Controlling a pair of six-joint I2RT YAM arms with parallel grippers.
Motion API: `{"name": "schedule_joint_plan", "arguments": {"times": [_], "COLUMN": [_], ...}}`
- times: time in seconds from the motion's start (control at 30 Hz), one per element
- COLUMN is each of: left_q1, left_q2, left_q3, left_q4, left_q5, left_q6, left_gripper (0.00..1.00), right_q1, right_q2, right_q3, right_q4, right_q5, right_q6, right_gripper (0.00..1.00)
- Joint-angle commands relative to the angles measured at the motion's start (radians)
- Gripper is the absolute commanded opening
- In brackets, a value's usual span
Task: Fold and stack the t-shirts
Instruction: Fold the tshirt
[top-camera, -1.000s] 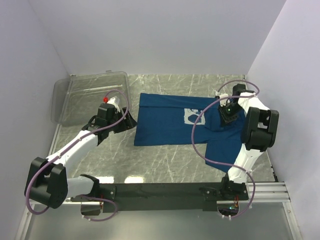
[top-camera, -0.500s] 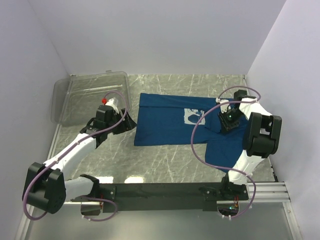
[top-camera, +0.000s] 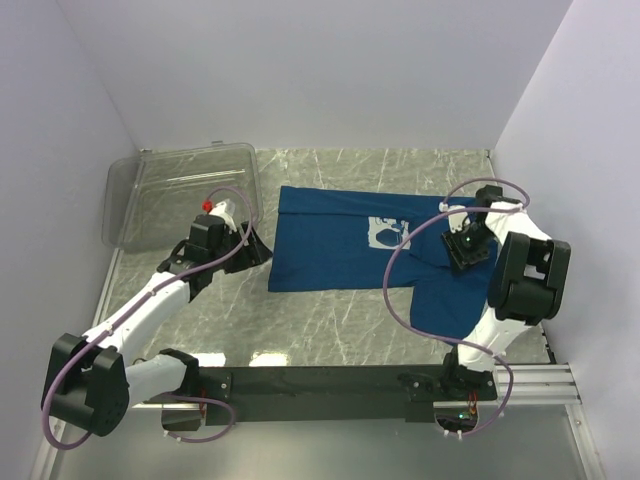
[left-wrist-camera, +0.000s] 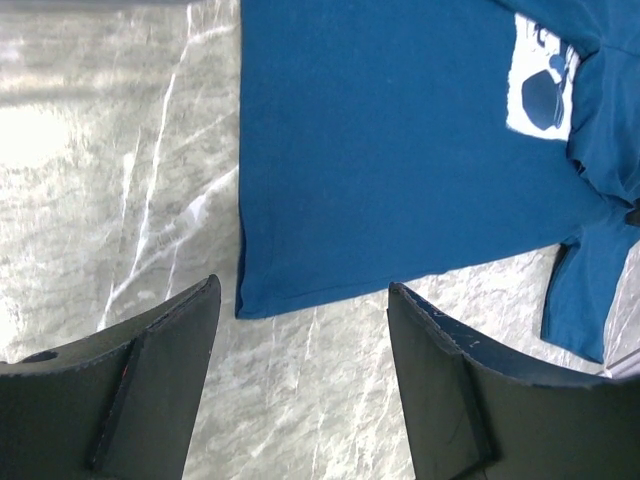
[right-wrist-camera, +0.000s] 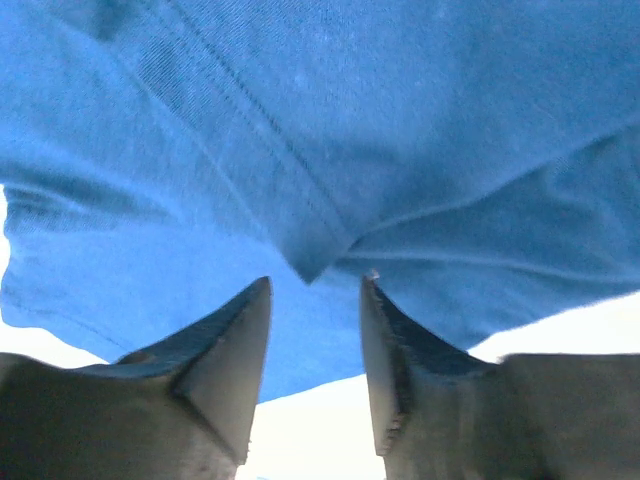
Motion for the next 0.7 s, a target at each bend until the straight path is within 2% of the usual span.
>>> {"name": "schedule_joint_plan", "arguments": {"times": [0.0,0.1,0.4,0.6,0.67], "left_q1": [0.001,0.001,-0.020,-0.096,-0.106], "left_q2": [-0.024,-0.026,0.063,0.177,0.218], "left_q3": [-0.011,-0.015,-0.062,-0.019,-0.015], "left_q4": [-0.013,-0.037,-0.034,-0.048,-0.048], "left_q5": [0.031,0.034,0.056,0.002,-0.021], "left_q6": [-0.002,-0.025,-0.150,-0.188,-0.199], "left_gripper": [0.73,0.73,0.64,0.63,0.58], "right_q1": [-0.011,-0.010,-0.011,-0.011,-0.011], "right_q2": [-0.109,-0.194,-0.466,-0.468,-0.469], "right_q3": [-0.009,-0.041,-0.269,-0.317,-0.333], "right_q4": [-0.030,-0.047,-0.096,-0.123,-0.120], "right_q5": [0.000,-0.008,-0.146,-0.148,-0.149], "right_q6": [-0.033,-0.065,-0.384,-0.369,-0.358], "right_gripper": [0.50,0.52,0.56,0.57,0.57]}}
